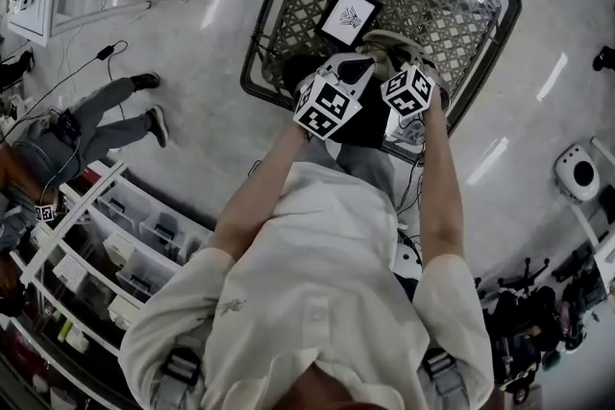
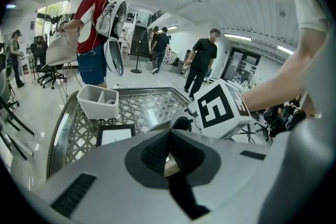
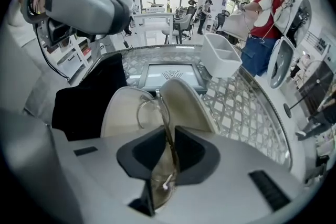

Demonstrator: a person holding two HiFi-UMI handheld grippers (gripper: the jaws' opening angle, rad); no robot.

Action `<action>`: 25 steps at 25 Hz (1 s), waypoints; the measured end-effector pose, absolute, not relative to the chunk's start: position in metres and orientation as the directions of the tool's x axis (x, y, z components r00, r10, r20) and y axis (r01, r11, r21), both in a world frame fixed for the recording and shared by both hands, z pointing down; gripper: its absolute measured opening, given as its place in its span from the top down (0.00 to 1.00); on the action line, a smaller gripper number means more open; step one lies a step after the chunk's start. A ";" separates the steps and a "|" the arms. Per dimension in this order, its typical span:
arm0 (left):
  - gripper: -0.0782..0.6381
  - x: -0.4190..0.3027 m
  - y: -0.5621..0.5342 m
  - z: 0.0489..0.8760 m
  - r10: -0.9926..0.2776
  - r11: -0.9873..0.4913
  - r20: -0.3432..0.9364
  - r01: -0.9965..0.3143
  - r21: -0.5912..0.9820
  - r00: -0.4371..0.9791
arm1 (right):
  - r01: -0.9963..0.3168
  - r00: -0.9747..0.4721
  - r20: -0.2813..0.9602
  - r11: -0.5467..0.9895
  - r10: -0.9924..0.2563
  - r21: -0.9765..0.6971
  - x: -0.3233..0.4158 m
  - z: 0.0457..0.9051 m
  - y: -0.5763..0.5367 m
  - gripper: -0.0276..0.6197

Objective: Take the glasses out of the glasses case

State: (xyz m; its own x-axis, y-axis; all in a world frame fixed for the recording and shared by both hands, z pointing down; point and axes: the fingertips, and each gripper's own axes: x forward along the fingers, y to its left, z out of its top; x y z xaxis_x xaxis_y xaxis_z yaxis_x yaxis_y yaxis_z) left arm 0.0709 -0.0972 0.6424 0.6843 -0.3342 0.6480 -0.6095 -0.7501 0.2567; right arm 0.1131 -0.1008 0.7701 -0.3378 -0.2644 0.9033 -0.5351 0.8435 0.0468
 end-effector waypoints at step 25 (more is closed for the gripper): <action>0.87 0.066 -0.091 0.632 -0.305 -0.790 0.637 -0.561 0.246 0.708 | -0.555 -0.324 0.899 0.828 -0.296 0.073 0.109 0.748 -0.093 0.93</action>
State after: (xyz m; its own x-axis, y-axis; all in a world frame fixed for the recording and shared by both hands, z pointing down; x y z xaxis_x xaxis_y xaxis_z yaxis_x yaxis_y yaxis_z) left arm 0.0657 -0.0908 0.6316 0.7084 -0.3048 0.6366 -0.5611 -0.7904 0.2459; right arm 0.1090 -0.0933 0.7479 -0.3239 -0.2961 0.8986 -0.5553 0.8284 0.0728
